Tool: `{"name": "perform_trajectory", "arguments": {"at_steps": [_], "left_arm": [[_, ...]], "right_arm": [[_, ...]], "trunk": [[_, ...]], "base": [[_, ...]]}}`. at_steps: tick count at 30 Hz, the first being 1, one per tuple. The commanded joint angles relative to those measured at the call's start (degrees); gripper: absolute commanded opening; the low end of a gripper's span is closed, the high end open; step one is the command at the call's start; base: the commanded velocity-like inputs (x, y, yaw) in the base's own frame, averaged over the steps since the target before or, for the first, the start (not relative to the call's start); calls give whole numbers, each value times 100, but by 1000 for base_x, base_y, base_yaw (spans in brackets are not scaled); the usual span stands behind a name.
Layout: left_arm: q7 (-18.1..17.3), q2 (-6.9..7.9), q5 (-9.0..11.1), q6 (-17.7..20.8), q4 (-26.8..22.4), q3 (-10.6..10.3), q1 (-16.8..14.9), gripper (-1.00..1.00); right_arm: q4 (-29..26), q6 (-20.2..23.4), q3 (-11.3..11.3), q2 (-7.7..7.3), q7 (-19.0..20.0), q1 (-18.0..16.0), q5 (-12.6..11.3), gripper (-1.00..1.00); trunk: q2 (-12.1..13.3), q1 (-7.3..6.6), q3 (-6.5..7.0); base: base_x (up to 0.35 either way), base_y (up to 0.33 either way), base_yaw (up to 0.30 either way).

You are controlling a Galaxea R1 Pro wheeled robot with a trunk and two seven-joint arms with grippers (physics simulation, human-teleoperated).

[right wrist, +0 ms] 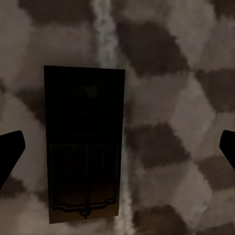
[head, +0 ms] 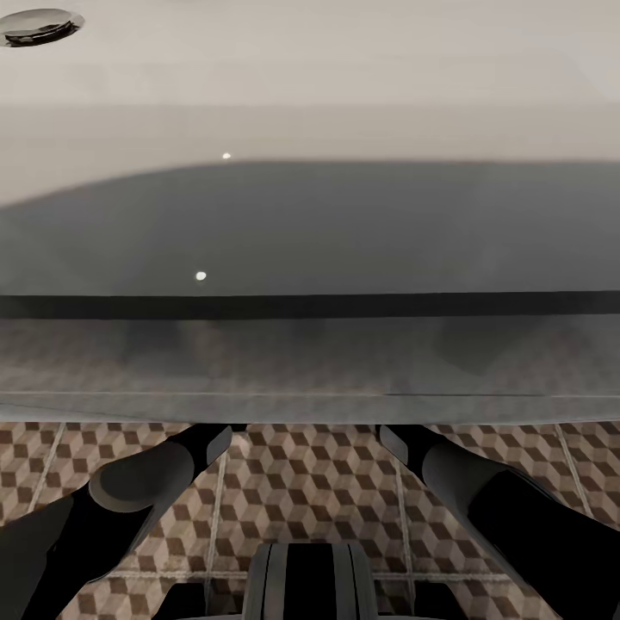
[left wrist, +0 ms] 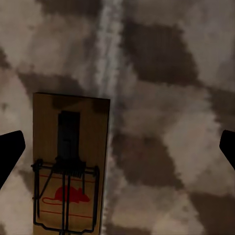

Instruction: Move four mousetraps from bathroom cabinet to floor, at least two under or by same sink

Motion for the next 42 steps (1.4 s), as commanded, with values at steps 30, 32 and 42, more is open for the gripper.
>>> {"name": "perform_trajectory", "arguments": {"at_steps": [30, 32, 42], "left_arm": [[11, 5, 35, 29, 24, -37, 1, 100], [11, 5, 35, 26, 25, -37, 0, 100], [11, 6, 42, 21, 30, -36, 4, 100]], "right_arm": [[-14, 45, 81, 1, -18, -130, 0, 100], [-14, 45, 81, 1, -17, -130, 0, 100], [-14, 45, 81, 1, -13, -130, 0, 100]], "trunk": [[-1, -1, -2], [-1, -1, -2], [-1, -1, -2]], "base": [[0, 0, 0], [-4, 0, 0], [-198, 0, 0]]}}
